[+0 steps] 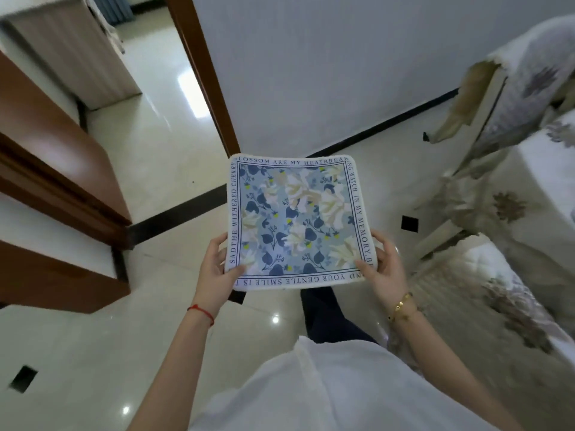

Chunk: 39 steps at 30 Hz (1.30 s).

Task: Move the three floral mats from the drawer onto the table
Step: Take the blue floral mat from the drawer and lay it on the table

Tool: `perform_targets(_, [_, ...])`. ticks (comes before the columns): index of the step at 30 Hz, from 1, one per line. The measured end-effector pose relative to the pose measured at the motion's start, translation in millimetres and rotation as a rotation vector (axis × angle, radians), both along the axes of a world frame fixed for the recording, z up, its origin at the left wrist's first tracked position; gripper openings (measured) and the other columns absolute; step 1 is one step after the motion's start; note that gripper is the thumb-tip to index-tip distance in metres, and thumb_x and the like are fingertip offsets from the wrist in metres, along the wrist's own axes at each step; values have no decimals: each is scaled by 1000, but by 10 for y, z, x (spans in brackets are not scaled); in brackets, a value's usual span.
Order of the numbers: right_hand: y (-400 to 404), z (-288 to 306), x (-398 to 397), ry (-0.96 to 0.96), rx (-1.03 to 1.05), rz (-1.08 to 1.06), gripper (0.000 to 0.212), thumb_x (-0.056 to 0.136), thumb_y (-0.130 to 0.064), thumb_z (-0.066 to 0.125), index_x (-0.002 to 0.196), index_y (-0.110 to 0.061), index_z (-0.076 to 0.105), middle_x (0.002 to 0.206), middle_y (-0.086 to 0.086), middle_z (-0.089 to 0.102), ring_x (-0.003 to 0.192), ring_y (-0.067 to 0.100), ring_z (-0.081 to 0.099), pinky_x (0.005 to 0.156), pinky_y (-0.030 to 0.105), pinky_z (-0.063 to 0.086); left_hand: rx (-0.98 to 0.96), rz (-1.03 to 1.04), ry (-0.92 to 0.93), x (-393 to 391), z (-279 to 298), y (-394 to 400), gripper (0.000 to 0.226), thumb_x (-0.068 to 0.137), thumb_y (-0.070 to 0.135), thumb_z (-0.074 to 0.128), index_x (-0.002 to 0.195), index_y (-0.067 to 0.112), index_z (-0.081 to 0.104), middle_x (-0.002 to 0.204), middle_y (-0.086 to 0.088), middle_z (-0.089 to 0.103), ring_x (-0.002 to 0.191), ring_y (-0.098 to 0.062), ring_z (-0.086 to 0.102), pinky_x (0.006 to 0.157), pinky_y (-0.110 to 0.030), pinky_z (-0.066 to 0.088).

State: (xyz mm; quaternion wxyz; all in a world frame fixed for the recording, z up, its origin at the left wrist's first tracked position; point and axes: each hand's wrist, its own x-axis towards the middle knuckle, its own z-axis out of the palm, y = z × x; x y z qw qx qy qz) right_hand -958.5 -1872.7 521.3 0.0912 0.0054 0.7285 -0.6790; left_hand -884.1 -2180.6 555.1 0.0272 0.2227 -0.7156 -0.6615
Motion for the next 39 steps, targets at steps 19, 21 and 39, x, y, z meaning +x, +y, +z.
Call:
perform_targets(19, [416, 162, -3000, 109, 25, -429, 56, 83, 17, 60, 129, -10, 43, 114, -6, 69, 102, 14, 67, 82, 30, 57, 60, -394, 5, -4338, 204, 468, 66, 81, -15, 62, 134, 19, 42, 122, -3, 65, 105, -14, 66, 79, -29, 59])
perform_targets(21, [486, 168, -3224, 105, 35, -487, 56, 82, 16, 61, 128, -12, 44, 112, -9, 69, 101, 9, 67, 79, 28, 57, 64, -456, 10, -4740, 206, 561, 66, 81, -15, 61, 135, 18, 41, 123, -3, 64, 106, -14, 66, 79, -28, 58])
perform_targets(39, [1108, 197, -4901, 113, 16, -1158, 60, 83, 8, 64, 124, -33, 47, 116, 8, 66, 99, 28, 68, 78, 49, 59, 32, -1150, 133, -8132, 330, 2325, 66, 77, -22, 59, 132, 9, 40, 124, -20, 61, 114, -33, 60, 96, -46, 50])
